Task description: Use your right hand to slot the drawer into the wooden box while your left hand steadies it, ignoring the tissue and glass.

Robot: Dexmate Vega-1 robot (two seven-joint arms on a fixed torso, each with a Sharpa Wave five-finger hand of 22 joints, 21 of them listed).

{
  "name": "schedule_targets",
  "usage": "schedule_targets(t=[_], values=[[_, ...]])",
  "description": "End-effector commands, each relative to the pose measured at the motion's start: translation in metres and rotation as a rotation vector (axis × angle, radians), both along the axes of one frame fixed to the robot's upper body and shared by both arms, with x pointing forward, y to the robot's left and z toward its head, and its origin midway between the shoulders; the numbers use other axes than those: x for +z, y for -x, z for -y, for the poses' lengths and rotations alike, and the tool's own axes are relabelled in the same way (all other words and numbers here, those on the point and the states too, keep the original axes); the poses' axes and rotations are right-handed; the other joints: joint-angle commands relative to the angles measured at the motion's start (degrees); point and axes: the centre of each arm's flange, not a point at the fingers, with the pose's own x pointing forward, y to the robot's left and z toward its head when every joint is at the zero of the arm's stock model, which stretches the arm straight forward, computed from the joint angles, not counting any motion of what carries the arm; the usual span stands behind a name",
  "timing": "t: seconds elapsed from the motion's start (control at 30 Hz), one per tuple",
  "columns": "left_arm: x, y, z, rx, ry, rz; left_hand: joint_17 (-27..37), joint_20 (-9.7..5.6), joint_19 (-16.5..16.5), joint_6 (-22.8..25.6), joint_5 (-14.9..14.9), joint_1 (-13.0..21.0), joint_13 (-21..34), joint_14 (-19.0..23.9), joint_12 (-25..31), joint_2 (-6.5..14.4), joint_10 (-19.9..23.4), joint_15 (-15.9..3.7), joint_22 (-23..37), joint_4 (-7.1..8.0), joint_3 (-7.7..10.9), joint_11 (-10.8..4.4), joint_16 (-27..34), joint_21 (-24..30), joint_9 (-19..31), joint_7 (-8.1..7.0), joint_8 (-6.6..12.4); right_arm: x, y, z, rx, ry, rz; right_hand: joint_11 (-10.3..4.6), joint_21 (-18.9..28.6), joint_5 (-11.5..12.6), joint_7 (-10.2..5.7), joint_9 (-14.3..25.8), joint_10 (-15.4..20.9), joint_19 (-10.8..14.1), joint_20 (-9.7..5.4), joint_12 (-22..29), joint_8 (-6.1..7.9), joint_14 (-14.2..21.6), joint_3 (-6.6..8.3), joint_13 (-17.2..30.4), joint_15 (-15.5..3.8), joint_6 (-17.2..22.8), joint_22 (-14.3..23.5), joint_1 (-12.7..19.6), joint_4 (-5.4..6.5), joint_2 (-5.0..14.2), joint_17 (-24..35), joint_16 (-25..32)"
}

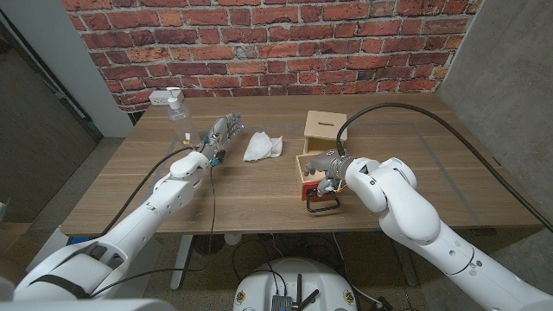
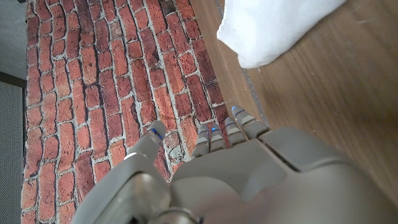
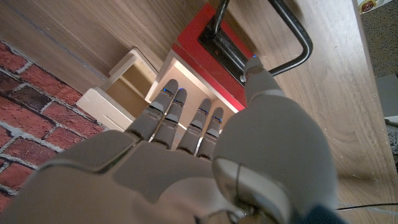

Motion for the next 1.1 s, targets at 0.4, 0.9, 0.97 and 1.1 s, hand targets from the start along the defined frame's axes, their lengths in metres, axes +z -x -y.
schedule_targets(t=[0.4,0.9,0.97,1.1], values=[[-0.0005,-0.0047,0.0026,0.001,-0.002,-0.015,0.1,-2.25,1.25,0.61,-0.07,-0.55,0.34,0.71,0.41,4.02,0.78,0.0,0.22,-0.05,0.67,-0.18,0.2,0.56,0.11,0.12,0.08,0.0043,-0.0068,0.0012,0.005,-0.004,-0.001,0.39,3.78,0.06,-0.08,0.25,3.66,11.55,-6.21,0.83,0.45,4.98,-1.58,1.04,-9.66,3.74,0.4,1.7,0.06,2.01,2.32,3.29],[-0.003,-0.0057,0.0034,-0.007,-0.004,-0.026,0.11,-2.32,2.0,0.61,-0.09,-0.53,0.37,1.58,0.57,4.01,1.44,-0.11,0.23,-0.13,0.89,-0.11,0.37,0.72,0.1,0.18,0.06,0.0052,-0.009,-0.001,0.034,-0.019,0.006,-0.25,4.88,0.58,-0.16,0.17,9.63,17.69,-8.2,2.44,2.16,12.68,-0.77,1.23,-10.37,9.84,-0.05,4.46,-0.41,3.17,2.6,5.12],[-0.0037,-0.0056,0.0035,-0.009,-0.003,-0.027,0.11,-2.31,2.04,0.65,-0.09,-0.54,0.37,1.63,0.57,4.01,1.48,-0.13,0.23,-0.13,0.92,-0.23,0.37,0.71,0.1,0.2,0.08,0.0047,-0.0094,-0.0014,0.033,-0.019,0.009,-0.08,4.93,0.59,-0.21,0.15,10.19,18.06,-8.41,2.51,2.22,13.25,-0.69,1.14,-10.44,10.26,-0.03,4.72,-0.46,3.19,2.53,5.15],[-0.0049,-0.0053,0.0031,-0.003,-0.004,-0.032,0.14,-2.89,2.46,0.65,-0.1,-0.6,0.38,2.15,0.68,3.99,1.88,-0.15,0.22,-0.09,1.0,0.05,0.47,0.79,0.1,0.22,0.06,0.0044,-0.0086,-0.0017,0.037,-0.023,0.02,-0.79,5.37,0.62,-0.18,0.1,12.31,19.9,-8.85,2.52,2.5,16.06,-0.35,0.68,-10.73,12.49,0.17,6.05,-0.54,3.39,2.2,5.18]])
